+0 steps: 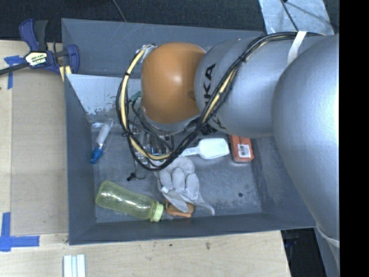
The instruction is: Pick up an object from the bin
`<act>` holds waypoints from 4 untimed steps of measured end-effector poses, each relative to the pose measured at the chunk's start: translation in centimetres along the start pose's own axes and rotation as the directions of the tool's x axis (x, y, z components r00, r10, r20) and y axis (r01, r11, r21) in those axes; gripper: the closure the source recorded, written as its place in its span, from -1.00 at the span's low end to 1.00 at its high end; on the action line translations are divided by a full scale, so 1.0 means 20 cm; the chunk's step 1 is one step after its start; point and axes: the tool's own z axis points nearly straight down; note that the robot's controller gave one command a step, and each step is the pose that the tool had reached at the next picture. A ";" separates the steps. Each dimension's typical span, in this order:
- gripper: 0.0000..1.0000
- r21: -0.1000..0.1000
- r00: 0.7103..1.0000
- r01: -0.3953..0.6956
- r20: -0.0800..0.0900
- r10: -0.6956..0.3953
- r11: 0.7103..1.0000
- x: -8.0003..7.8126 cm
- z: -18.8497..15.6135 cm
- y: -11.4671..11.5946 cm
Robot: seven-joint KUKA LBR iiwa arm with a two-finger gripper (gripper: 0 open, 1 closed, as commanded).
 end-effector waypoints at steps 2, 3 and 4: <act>-1.00 -0.002 0.996 -0.093 0.006 0.093 0.996 -0.03 -0.19 -0.23; -1.00 0.000 0.998 -0.065 0.014 0.065 0.998 -0.10 -0.22 -0.33; -1.00 -0.003 0.999 -0.051 0.011 0.051 0.999 -0.07 0.04 -0.52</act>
Offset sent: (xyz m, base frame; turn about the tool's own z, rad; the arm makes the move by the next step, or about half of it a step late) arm 0.0103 -0.0742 0.0594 0.1478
